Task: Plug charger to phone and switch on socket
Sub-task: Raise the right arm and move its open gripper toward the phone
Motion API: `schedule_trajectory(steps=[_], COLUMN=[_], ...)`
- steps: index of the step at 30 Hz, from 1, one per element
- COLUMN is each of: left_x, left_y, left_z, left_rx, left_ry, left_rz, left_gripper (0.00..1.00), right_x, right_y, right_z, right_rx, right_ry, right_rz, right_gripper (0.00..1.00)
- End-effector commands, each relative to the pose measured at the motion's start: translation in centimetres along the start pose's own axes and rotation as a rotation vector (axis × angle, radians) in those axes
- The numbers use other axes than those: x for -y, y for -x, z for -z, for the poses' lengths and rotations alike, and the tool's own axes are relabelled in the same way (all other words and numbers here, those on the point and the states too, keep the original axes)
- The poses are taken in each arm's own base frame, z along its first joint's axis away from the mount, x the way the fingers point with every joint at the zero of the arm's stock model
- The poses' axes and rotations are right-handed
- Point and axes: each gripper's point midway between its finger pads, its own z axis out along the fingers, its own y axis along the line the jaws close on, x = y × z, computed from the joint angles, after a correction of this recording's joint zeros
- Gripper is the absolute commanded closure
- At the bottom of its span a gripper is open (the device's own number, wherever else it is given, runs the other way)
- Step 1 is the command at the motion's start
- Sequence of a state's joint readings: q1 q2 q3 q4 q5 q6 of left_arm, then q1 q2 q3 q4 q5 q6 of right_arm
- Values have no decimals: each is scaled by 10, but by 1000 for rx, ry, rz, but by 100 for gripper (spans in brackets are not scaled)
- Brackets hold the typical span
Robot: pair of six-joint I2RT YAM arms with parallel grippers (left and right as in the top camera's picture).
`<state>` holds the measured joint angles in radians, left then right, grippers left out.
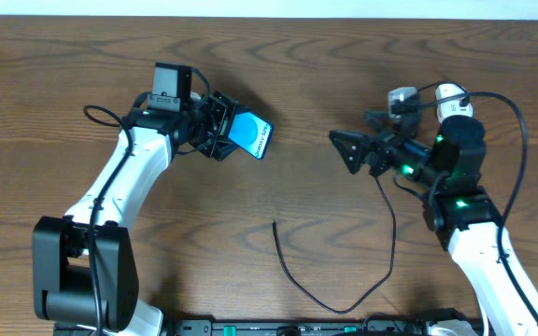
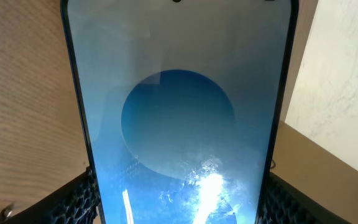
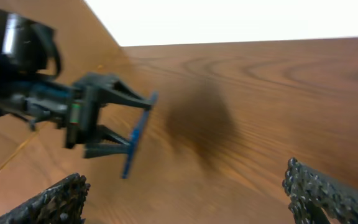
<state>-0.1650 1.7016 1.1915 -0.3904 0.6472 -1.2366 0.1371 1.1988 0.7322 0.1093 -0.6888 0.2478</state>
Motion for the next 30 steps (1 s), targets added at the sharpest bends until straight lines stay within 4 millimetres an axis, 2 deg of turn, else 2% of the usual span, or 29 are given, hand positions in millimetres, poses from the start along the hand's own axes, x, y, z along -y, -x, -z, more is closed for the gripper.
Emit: schedule_trajectory(steps=[1,11,13,18,23,30], left_x=[18,20,21,21,21,20], left_y=[-4,-15,-15,-15,-16,-20], left_z=[8,3,3,2,2,0], left_rx=[38,21,21,20,19,17], left_ry=[-39,-39,-39,-39,-38,-33], left_rz=[4,-6,-7,-7,-8,-9], left_gripper=[93,93,93,93,93,93], right_x=[-28,-42,-38,-7,-4,-5], right_y=[8,2,1,-12,-24,-48], right_z=[-9,-11,-12,-15,-23,-45], right_rx=[10,-20,-23,-48,-83,-141], right_ry=[94,153,130,-37,-44,-84], right_rz=[24,-17,-64,-326,-348,-341], right_gripper=[1,1,1,1,1,1])
